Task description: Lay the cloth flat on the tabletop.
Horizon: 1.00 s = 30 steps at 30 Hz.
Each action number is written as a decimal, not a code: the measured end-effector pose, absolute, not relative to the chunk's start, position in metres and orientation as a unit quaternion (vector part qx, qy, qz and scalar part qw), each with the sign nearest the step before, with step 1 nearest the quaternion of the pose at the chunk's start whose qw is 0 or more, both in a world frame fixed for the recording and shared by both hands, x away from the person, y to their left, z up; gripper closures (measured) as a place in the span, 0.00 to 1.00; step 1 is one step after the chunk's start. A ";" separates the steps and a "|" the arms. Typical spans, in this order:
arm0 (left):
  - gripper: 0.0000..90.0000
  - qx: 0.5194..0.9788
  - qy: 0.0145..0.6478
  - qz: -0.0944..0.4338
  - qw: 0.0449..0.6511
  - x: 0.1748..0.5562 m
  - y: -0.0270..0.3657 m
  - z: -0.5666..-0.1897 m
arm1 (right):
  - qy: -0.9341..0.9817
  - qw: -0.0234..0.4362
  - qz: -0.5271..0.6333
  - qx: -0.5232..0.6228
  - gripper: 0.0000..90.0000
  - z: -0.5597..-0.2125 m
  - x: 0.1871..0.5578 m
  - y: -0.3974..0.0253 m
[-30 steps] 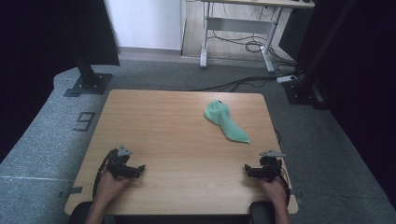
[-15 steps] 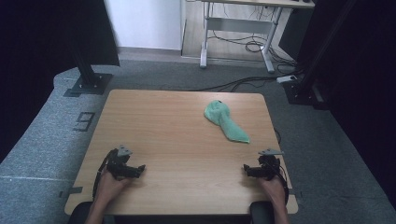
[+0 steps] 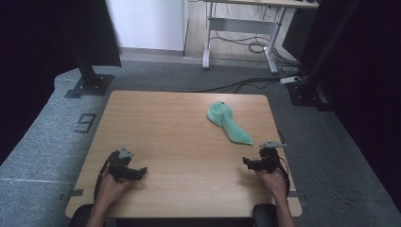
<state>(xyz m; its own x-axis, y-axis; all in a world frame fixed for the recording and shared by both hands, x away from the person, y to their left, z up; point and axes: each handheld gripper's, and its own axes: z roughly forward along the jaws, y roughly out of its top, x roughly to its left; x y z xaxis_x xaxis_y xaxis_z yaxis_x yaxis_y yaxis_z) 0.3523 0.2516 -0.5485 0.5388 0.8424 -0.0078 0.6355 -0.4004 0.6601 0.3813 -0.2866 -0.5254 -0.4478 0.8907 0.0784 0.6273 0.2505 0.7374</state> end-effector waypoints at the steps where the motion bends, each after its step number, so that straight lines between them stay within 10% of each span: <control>1: 0.00 0.820 0.450 0.166 0.311 0.352 0.252 -0.548 | 0.769 0.182 0.365 0.493 0.13 -0.524 0.383 -0.286; 30: 0.00 0.821 0.450 0.166 0.311 0.352 0.252 -0.548 | 0.794 0.174 0.367 0.451 0.54 -0.499 0.445 -0.250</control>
<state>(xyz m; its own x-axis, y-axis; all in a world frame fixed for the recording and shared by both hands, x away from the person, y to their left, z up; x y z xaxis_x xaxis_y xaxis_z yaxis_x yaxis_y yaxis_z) 0.3523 0.2517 -0.5484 0.5396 0.8419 -0.0070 0.6354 -0.4018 0.6594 0.4451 -0.2502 -0.4987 -0.5319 0.8450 0.0550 0.5891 0.3225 0.7409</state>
